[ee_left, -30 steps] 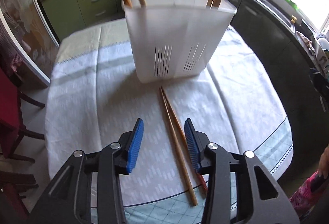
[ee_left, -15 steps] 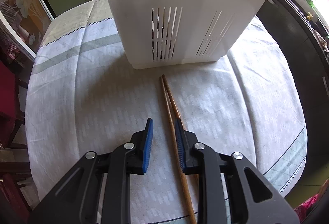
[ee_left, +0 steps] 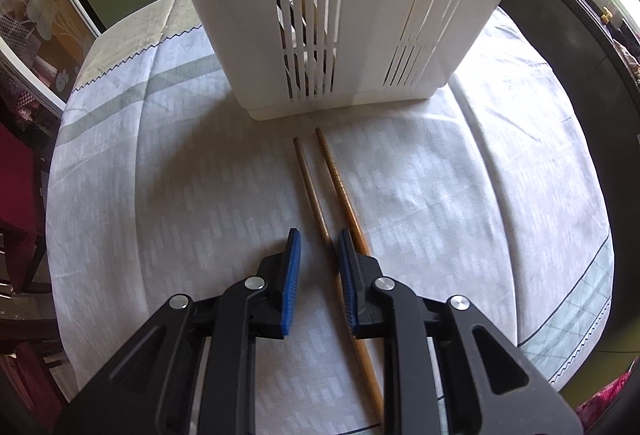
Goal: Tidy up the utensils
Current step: 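Lower left gripper onto one of the last two chopsticks and close it, then close right gripper on the last chopstick while left gripper holds its chopstick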
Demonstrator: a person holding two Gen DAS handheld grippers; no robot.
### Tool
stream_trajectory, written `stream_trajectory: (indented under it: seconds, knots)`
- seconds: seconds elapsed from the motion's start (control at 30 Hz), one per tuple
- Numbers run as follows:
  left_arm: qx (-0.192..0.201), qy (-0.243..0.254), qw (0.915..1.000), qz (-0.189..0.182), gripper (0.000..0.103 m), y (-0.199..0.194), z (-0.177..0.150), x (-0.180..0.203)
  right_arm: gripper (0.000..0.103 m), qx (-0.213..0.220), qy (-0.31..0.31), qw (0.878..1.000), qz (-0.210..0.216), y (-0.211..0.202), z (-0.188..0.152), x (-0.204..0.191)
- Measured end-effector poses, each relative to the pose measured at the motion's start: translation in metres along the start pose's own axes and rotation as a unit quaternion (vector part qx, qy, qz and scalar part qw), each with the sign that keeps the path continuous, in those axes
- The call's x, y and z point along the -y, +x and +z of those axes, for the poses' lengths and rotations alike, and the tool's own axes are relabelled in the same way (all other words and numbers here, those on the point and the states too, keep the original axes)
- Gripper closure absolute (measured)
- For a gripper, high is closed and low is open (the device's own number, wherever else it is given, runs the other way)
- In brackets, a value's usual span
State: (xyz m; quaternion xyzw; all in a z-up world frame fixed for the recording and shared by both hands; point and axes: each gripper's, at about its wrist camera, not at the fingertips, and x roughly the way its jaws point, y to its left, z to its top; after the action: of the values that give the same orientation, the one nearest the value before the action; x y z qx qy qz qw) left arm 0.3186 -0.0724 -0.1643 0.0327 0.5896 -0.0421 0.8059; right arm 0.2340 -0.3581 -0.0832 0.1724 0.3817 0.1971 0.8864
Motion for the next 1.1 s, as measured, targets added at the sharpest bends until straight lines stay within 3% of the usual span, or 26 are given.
stream_trajectory:
  seconds: [0.1,0.43,0.77,0.9,1.1]
  knots:
    - [0.001,0.004,1.0000,0.000,0.092,-0.001,-0.006,-0.003,0.066,-0.013,-0.012,1.000,0.001,0.012,0.003,-0.013]
    - [0.000,-0.018,0.9998,0.009,0.092,-0.008,-0.034,-0.062,0.064,-0.092,-0.099,0.991,-0.009,0.104,0.005,-0.091]
    - [0.001,-0.046,0.9989,0.003,0.092,-0.018,-0.054,-0.117,0.064,-0.202,-0.175,0.959,-0.097,0.231,-0.007,-0.138]
    - [-0.003,-0.063,0.9978,-0.019,0.092,-0.017,-0.047,-0.118,0.063,-0.213,-0.185,0.952,-0.117,0.248,-0.014,-0.144]
    - [-0.006,-0.079,0.9967,-0.017,0.092,-0.015,-0.040,-0.124,0.066,-0.210,-0.195,0.949,-0.134,0.258,-0.017,-0.157]
